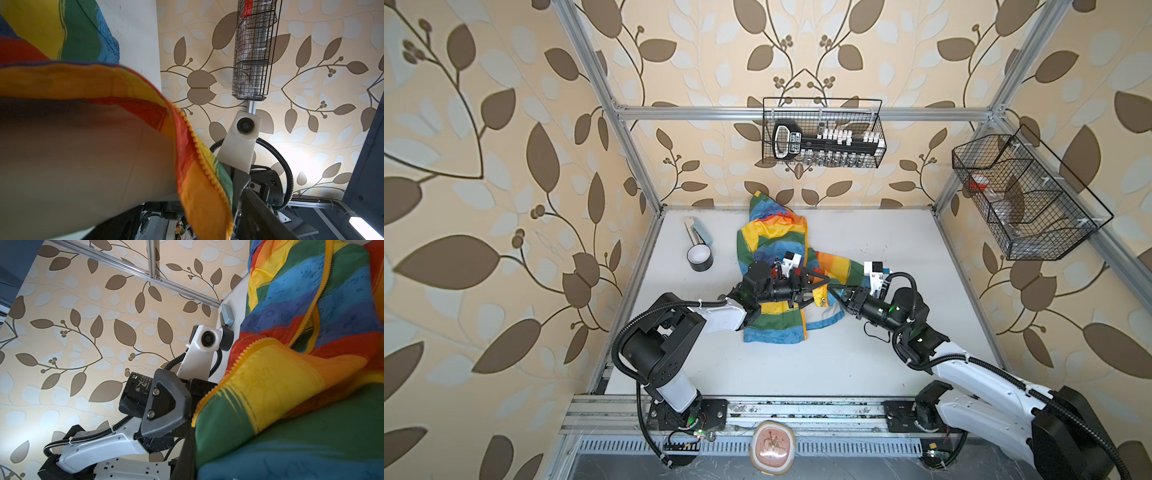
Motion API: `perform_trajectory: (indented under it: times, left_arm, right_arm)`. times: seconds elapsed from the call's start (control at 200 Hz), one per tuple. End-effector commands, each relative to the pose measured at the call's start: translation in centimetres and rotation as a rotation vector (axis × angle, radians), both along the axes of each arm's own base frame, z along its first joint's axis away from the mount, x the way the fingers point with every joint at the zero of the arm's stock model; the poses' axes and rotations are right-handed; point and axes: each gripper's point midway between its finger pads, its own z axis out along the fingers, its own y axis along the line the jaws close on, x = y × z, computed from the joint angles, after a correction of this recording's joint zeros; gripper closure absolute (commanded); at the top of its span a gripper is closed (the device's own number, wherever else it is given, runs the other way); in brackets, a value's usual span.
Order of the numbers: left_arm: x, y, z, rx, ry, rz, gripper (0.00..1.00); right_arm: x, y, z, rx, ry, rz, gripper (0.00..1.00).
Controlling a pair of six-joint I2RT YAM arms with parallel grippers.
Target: Zip up the jacket
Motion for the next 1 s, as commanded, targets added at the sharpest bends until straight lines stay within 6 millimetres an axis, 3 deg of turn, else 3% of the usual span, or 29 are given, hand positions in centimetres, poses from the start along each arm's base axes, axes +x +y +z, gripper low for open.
perform_trajectory:
  times: [0.0, 0.22, 0.325, 0.38, 0.52, 0.595, 0.67, 0.855, 0.995]
  left_arm:
    - [0.3, -0.7, 3.1, -0.071, -0.100, -0.009, 0.31]
    - [0.2, -1.0, 3.1, -0.062, -0.091, -0.033, 0.64]
    - [0.3, -1.1, 3.3, -0.054, -0.097, -0.037, 0.85]
    - [0.3, -1.1, 3.4, -0.041, -0.098, -0.040, 1.00]
    - [0.2, -1.0, 4.0, -0.012, -0.117, -0.043, 1.00]
    - [0.0, -0.9, 4.5, 0.007, -0.136, -0.045, 1.00]
    - [-0.2, -0.7, 4.8, 0.031, -0.148, -0.046, 1.00]
    - [-0.3, -0.7, 5.2, 0.041, -0.152, -0.048, 1.00]
    - [-0.2, -0.7, 5.7, 0.023, -0.149, -0.043, 1.00]
  right_arm:
    - [-0.9, -0.1, -1.2, -0.022, 0.021, 0.017, 1.00]
    - [-1.1, 0.2, -2.3, -0.039, 0.041, 0.040, 1.00]
    - [-1.2, 0.3, -2.5, -0.038, 0.039, 0.051, 1.00]
    - [-1.3, 0.4, -2.5, -0.035, 0.033, 0.060, 0.91]
    - [-1.8, 0.4, -2.9, -0.056, 0.006, 0.075, 0.45]
    - [-1.9, 0.3, -3.0, -0.062, -0.010, 0.077, 0.29]
    - [-2.0, 0.4, -2.5, -0.049, -0.044, 0.081, 0.27]
    - [-1.8, 1.3, -1.8, -0.020, -0.076, 0.107, 0.34]
    - [-2.0, 2.5, -1.6, 0.020, -0.081, 0.134, 0.19]
